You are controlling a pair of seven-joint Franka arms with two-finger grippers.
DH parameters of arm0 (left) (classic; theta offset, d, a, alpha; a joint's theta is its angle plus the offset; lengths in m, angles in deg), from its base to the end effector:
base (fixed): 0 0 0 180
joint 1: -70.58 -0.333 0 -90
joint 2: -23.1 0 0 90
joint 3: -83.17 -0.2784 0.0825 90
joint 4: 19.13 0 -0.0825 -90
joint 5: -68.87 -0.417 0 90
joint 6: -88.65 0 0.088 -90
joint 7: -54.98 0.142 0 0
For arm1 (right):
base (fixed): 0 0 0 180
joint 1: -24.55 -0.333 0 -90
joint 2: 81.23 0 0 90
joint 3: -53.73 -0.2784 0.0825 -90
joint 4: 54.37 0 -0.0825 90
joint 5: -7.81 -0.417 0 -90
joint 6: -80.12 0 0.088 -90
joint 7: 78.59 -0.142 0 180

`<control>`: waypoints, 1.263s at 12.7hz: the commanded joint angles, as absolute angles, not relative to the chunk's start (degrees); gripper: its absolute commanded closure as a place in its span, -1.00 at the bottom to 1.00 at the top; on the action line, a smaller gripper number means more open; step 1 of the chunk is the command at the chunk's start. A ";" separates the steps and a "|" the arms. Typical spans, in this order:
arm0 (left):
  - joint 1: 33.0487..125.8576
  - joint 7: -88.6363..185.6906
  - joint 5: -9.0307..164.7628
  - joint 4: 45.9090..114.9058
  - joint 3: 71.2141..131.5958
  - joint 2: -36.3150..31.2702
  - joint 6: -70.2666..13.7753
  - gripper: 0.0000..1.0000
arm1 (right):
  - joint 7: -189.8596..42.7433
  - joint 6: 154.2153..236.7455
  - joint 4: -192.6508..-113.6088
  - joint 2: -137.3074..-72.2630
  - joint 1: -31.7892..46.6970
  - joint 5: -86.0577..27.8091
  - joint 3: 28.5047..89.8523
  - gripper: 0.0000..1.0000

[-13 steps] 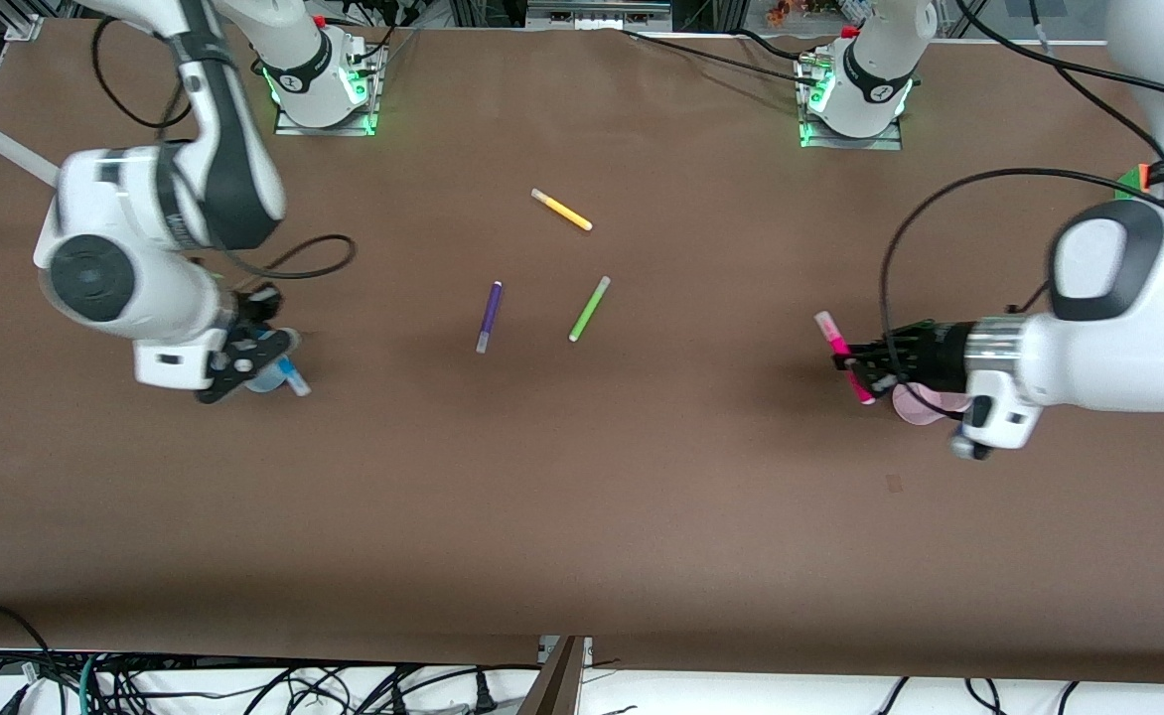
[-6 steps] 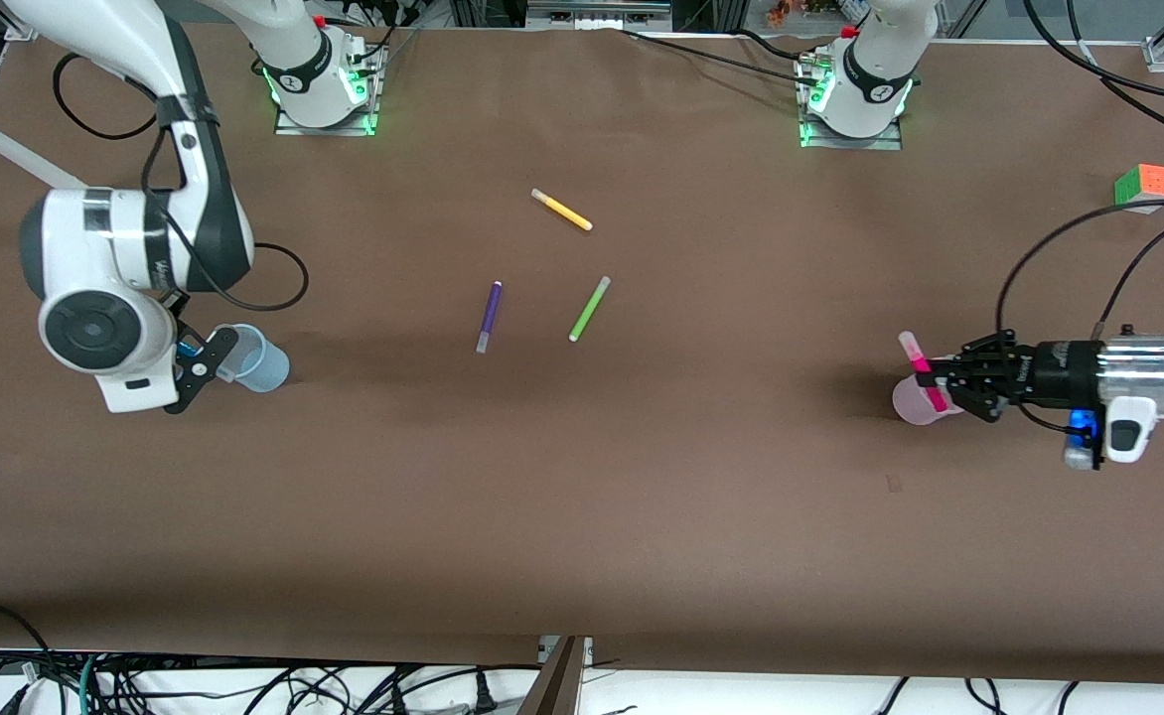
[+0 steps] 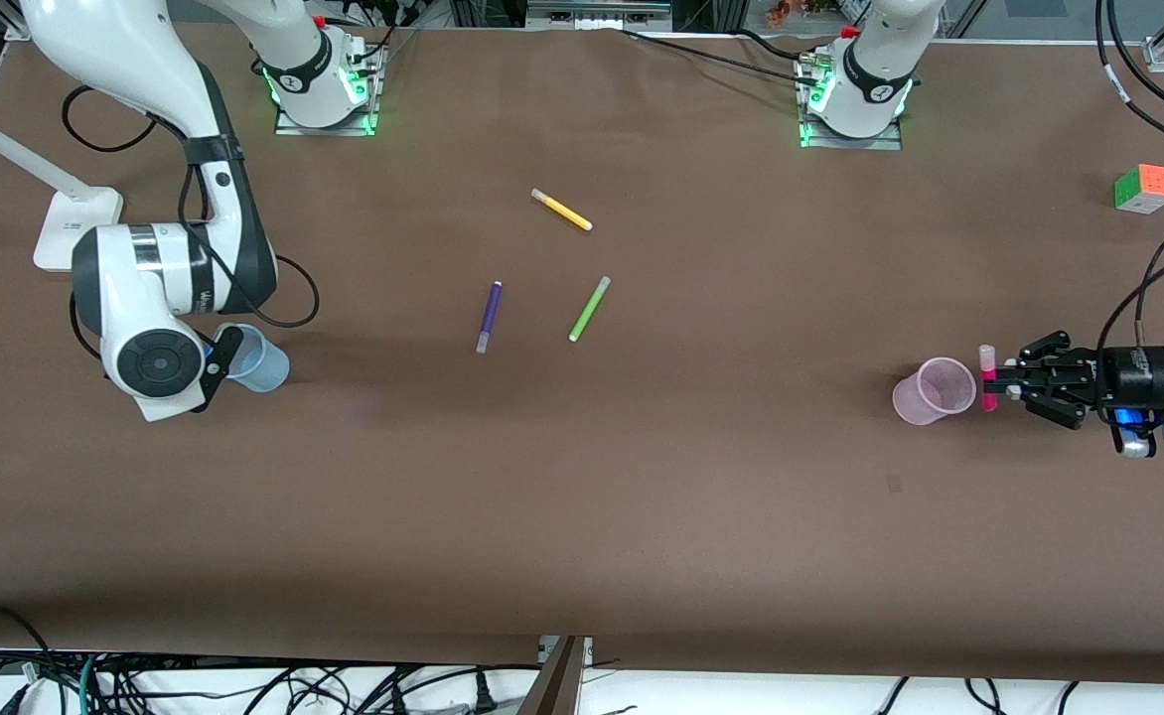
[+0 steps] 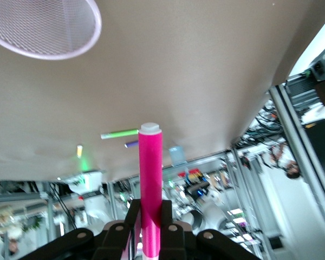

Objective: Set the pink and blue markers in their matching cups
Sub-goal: 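Lower the pink marker into the pink cup while the right gripper drops blue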

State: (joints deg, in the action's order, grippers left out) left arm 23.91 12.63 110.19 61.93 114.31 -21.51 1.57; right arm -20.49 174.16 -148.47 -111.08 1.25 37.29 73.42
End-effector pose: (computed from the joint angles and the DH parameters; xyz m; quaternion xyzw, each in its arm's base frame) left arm 0.6535 0.1364 0.2544 0.6667 0.4714 -0.3647 0.4475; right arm 0.6254 -0.0167 0.2450 0.7427 0.5357 -0.3590 0.1804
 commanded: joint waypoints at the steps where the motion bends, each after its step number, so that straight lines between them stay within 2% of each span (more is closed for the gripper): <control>1: 21.54 14.28 112.82 61.55 115.16 -26.98 3.48 1.00 | -17.69 171.89 -148.15 -112.43 0.21 40.15 73.15 1.00; 5: 20.48 17.10 112.82 62.51 114.90 -31.65 6.20 1.00 | -17.51 170.74 -148.24 -114.71 -2.34 42.87 73.15 1.00; 11: 19.25 24.65 112.29 63.84 113.84 -34.21 6.56 1.00 | -17.59 173.20 -148.15 -116.65 -3.31 44.63 73.07 1.00; 12: 19.25 24.92 112.29 63.84 113.75 -34.29 6.65 1.00 | -17.59 173.90 -148.15 -116.65 -3.40 44.64 72.98 -0.08; 13: 19.25 25.01 112.21 63.84 113.75 -34.38 6.65 1.00 | -17.59 174.69 -148.15 -116.65 -3.48 44.64 72.98 -0.99; 14: 19.25 25.53 112.12 63.84 113.58 -34.73 6.65 0.70 | -17.59 174.78 -148.15 -116.65 -3.48 44.72 72.98 -1.00; 15: 19.25 27.19 112.20 63.93 113.40 -34.82 7.00 -0.59 | -17.59 174.78 -148.06 -116.65 -3.48 44.72 72.98 -1.00; 16: 19.34 28.34 112.03 63.84 112.97 -34.82 7.18 -1.00 | -17.59 174.69 -147.71 -116.65 -3.48 44.81 72.98 -1.00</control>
State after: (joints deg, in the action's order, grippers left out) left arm 19.51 25.28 111.15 63.50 113.63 -34.73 6.04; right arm -18.67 174.73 -148.52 -116.50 -3.43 43.63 72.99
